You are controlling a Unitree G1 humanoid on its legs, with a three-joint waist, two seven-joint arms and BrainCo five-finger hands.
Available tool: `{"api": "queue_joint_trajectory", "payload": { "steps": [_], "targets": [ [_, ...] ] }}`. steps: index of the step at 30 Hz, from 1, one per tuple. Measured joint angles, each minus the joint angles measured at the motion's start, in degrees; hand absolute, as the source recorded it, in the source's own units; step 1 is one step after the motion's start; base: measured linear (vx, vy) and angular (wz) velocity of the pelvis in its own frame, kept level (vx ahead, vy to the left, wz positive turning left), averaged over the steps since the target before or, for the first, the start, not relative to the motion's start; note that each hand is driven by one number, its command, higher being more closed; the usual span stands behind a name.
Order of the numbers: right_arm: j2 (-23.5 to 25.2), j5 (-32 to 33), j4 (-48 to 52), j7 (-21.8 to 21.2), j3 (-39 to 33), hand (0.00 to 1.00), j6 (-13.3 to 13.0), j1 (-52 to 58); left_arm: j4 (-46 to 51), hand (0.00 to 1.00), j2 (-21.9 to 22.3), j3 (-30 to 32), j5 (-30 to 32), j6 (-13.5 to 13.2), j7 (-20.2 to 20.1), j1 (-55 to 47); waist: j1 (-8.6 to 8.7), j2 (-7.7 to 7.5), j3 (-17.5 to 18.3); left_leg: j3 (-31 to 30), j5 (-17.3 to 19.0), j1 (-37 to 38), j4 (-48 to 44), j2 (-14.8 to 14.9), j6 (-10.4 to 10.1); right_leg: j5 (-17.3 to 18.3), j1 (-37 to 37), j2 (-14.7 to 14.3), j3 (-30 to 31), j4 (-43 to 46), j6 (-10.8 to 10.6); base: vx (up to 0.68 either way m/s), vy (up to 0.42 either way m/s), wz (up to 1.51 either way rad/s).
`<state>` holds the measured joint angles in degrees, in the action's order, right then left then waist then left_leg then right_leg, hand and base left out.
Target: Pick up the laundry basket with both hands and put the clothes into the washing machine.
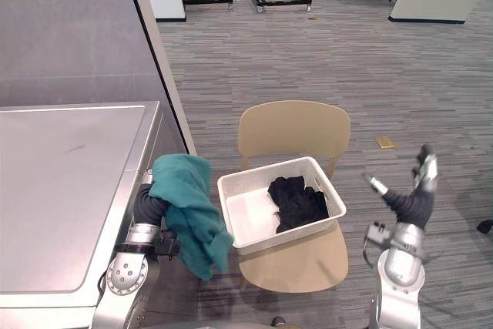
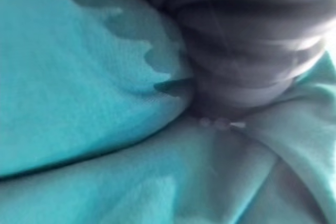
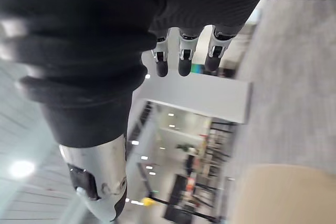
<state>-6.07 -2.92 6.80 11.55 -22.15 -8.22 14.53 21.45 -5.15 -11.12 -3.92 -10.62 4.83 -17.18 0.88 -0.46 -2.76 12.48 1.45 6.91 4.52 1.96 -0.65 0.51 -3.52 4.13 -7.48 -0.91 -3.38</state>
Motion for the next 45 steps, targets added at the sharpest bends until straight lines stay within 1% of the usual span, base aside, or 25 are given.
{"api": "queue_joint_trajectory", "payload": {
  "steps": [2,7,11,15,19,21,24,25,26,28,29,30,31,32,33,34,35,36,37,38,39,40,42,44,45],
  "targets": [
    [1.61,-0.08,-7.89,-0.77,-0.17,0.00,1.08,1.87,0.00,1.00,0.40,0.00,-0.62,0.02,-1.11,-1.27,0.02,0.10,-0.01,0.02,0.60,-0.50,-1.03,0.05,-0.01,0.00,0.05,0.07,0.05,-0.03,-0.01,0.00,0.000,0.00],
    [2.28,0.12,-25.04,-1.70,-2.37,0.00,2.32,1.68,-1.90,1.00,0.40,-0.30,-2.60,0.19,-2.95,-2.02,-0.01,0.27,-0.04,0.00,0.68,-1.39,-1.52,0.01,0.07,-0.03,0.71,0.18,0.05,0.05,-0.05,0.00,0.000,0.00],
    [2.87,2.52,-36.61,-1.80,-2.51,0.00,3.05,1.43,-7.72,1.00,-0.75,-0.76,-3.24,0.88,-4.69,-2.85,0.13,1.36,0.19,-0.05,0.68,-1.33,-1.55,0.01,0.07,-0.03,0.72,0.20,-0.02,0.23,-0.05,-0.01,-0.005,0.00],
    [3.34,4.70,-40.68,-2.17,-0.68,0.00,3.28,1.55,-10.56,1.00,-1.54,-2.33,-3.23,1.43,-4.91,-4.17,0.28,1.74,0.31,-0.05,0.67,-1.29,-1.57,0.04,0.07,-0.03,0.86,0.19,0.01,0.53,-0.05,-0.03,-0.010,-0.01],
    [3.29,4.64,-43.76,-3.38,3.99,0.00,3.36,0.33,-13.02,1.00,-2.22,-2.31,-3.20,1.67,-4.87,-4.52,-0.19,1.50,0.17,0.36,0.68,-1.89,-1.99,0.04,0.08,-0.03,2.12,0.24,0.70,0.99,-0.05,-0.06,-0.007,-0.06],
    [3.31,4.52,-44.50,-3.99,5.66,0.00,3.45,-0.89,-13.03,1.00,-2.75,-2.28,-3.21,1.68,-4.82,-4.49,-0.24,0.96,-0.24,0.50,0.86,-3.50,-3.11,0.09,0.15,-0.06,3.37,0.35,0.98,1.82,-0.09,-0.04,-0.001,-0.04],
    [3.30,4.23,-46.15,-4.01,7.98,0.00,3.70,-4.21,-13.03,1.00,-3.01,-2.40,-3.17,1.70,-4.74,-2.70,-0.58,0.47,-2.50,0.24,3.81,-9.38,-10.99,1.41,0.21,0.09,7.16,0.24,1.46,6.41,-0.29,-0.10,-0.006,0.06],
    [3.24,3.69,-46.17,-3.94,8.84,0.00,3.69,-4.84,-13.05,1.00,-3.07,-2.66,-3.09,1.72,-4.47,-1.68,-0.47,0.75,-3.50,-1.45,4.67,-11.91,-13.67,2.01,0.43,0.47,8.71,-0.06,2.74,9.07,-0.80,-0.15,0.009,0.47],
    [3.25,3.36,-46.29,-3.90,9.13,0.00,3.69,-4.87,-13.05,1.00,-3.18,-2.95,-3.09,1.72,-4.34,-0.99,-0.22,0.61,-3.82,-2.57,4.68,-12.92,-14.47,2.07,0.48,0.89,9.34,-0.04,3.69,10.27,-1.37,-0.09,0.043,0.99],
    [3.24,2.94,-47.36,-3.71,11.01,0.00,3.75,-3.98,-13.31,1.00,-3.77,-4.73,-3.09,1.69,-3.39,2.16,0.07,-0.42,-4.74,-7.36,4.34,-15.47,-16.16,1.46,0.64,5.28,10.06,0.97,6.05,16.11,-1.37,-0.01,0.021,1.41],
    [3.30,2.91,-48.42,-3.73,12.17,0.00,3.80,-3.41,-13.58,1.00,-4.09,-5.33,-3.10,1.58,-3.28,3.35,0.01,-1.08,-4.57,-10.89,4.03,-17.40,-17.94,0.84,0.49,8.35,10.01,1.74,6.67,20.43,-2.32,0.00,-0.089,1.35],
    [3.28,2.91,-48.72,-3.70,12.69,0.00,3.89,-3.37,-13.94,1.00,-4.08,-5.39,-3.11,1.50,-3.14,3.79,-0.02,-1.32,-4.45,-12.08,3.90,-18.36,-18.84,0.77,0.34,9.56,9.97,2.06,7.10,22.66,-2.80,0.00,-0.159,1.45],
    [3.34,2.92,-48.66,-3.73,13.26,0.00,3.91,-3.26,-14.67,1.00,-4.06,-5.51,-3.13,1.43,-2.27,4.57,-0.33,-1.34,-4.41,-15.17,3.57,-20.30,-20.75,0.56,-0.19,11.34,9.66,2.24,8.85,26.62,-3.48,0.01,-0.226,1.21],
    [3.35,2.93,-48.52,-3.65,13.50,0.00,3.87,-4.28,-15.29,1.00,-4.08,-5.75,-3.13,1.39,-1.58,5.03,-1.02,-1.55,-4.29,-17.33,2.82,-22.45,-22.18,0.44,-1.29,12.30,9.24,2.26,11.52,28.55,-3.05,-0.02,-0.218,1.07],
    [3.26,2.93,-48.37,-3.46,13.60,0.00,3.79,-4.93,-15.42,1.00,-4.07,-5.98,-3.13,1.40,-1.13,5.09,-1.69,-1.67,-4.36,-17.90,2.58,-23.55,-22.92,0.50,-1.64,13.08,8.85,2.07,13.25,28.29,-3.38,-0.09,-0.260,0.79],
    [3.19,2.92,-48.42,-2.71,13.79,0.00,3.78,-6.75,-15.46,1.00,-4.02,-6.39,-3.10,1.40,-0.35,4.86,-2.43,-2.04,-4.53,-18.96,1.81,-25.38,-23.77,0.54,-2.79,15.56,7.54,0.90,16.13,25.31,-2.99,-0.19,-0.301,0.53],
    [3.01,2.95,-48.35,-1.84,14.20,0.00,3.78,-8.47,-15.49,1.00,-3.95,-7.34,-3.12,1.42,0.64,4.53,-3.70,-2.13,-4.67,-20.05,0.57,-26.46,-23.45,0.97,-4.23,18.01,6.72,-0.32,16.77,22.91,-1.78,-0.21,-0.311,0.45],
    [2.98,2.95,-48.02,-1.63,14.36,0.00,3.77,-9.11,-15.50,1.00,-3.89,-7.84,-3.12,1.42,0.75,4.51,-4.20,-2.08,-4.73,-20.46,-0.46,-26.81,-23.00,1.24,-4.68,19.25,6.61,-0.81,16.61,22.36,-0.96,-0.24,-0.322,0.60],
    [2.08,3.00,-47.58,-1.44,14.87,0.00,3.36,-10.15,-15.55,1.00,-3.25,-9.48,-3.12,1.44,1.51,4.77,-3.82,-0.35,-5.62,-22.22,-3.27,-27.36,-21.74,2.59,-4.72,19.56,6.58,-2.78,13.99,22.48,0.74,-0.30,-0.315,0.97],
    [0.98,2.99,-47.69,-1.33,15.44,0.00,3.06,-10.28,-15.54,1.00,-2.04,-9.98,-3.12,1.42,1.68,4.76,-3.15,1.09,-6.22,-22.57,-7.56,-26.92,-18.10,4.04,-4.81,18.70,6.78,-4.41,11.08,22.70,2.23,-0.33,-0.297,1.09],
    [0.62,2.97,-47.98,-1.24,15.37,0.00,3.01,-10.30,-15.53,1.00,-1.67,-10.17,-3.14,1.38,1.67,4.73,-3.24,1.25,-6.48,-22.18,-10.10,-25.83,-14.54,4.80,-4.98,18.02,6.88,-4.77,9.53,22.45,3.36,-0.35,-0.251,1.11],
    [0.45,2.97,-48.55,-0.80,15.19,0.00,3.07,-10.69,-15.57,1.00,-1.03,-10.87,-3.16,1.34,1.68,4.66,-3.15,1.27,-6.76,-19.01,-9.71,-24.91,-12.58,5.56,-4.91,16.94,7.12,-5.13,6.06,21.74,5.13,-0.36,-0.273,1.12],
    [0.08,2.97,-48.56,0.09,14.42,0.00,3.08,-10.58,-15.41,1.00,-0.80,-11.71,-3.19,1.25,1.31,4.84,-1.55,0.63,-6.71,-15.69,-8.30,-25.20,-17.03,4.13,-4.10,15.69,9.04,-3.67,2.16,21.78,6.24,-0.32,-0.248,1.13],
    [0.09,3.00,-48.45,0.11,14.33,0.00,3.08,-10.54,-15.45,1.00,-0.83,-11.88,-3.21,1.27,0.87,4.93,-1.52,0.12,-6.85,-11.56,-2.72,-25.49,-25.74,4.15,-2.30,12.55,11.07,-2.04,-0.25,19.97,6.75,-0.24,-0.105,0.73],
    [0.06,3.00,-48.44,0.12,14.32,0.00,3.07,-10.28,-15.48,1.00,-0.86,-11.93,-3.20,1.29,0.61,4.88,-1.46,0.18,-6.81,-10.81,-1.10,-25.06,-27.79,4.51,-1.81,11.64,11.04,-1.84,-0.92,18.96,6.80,-0.24,-0.034,0.57]
  ]
}}
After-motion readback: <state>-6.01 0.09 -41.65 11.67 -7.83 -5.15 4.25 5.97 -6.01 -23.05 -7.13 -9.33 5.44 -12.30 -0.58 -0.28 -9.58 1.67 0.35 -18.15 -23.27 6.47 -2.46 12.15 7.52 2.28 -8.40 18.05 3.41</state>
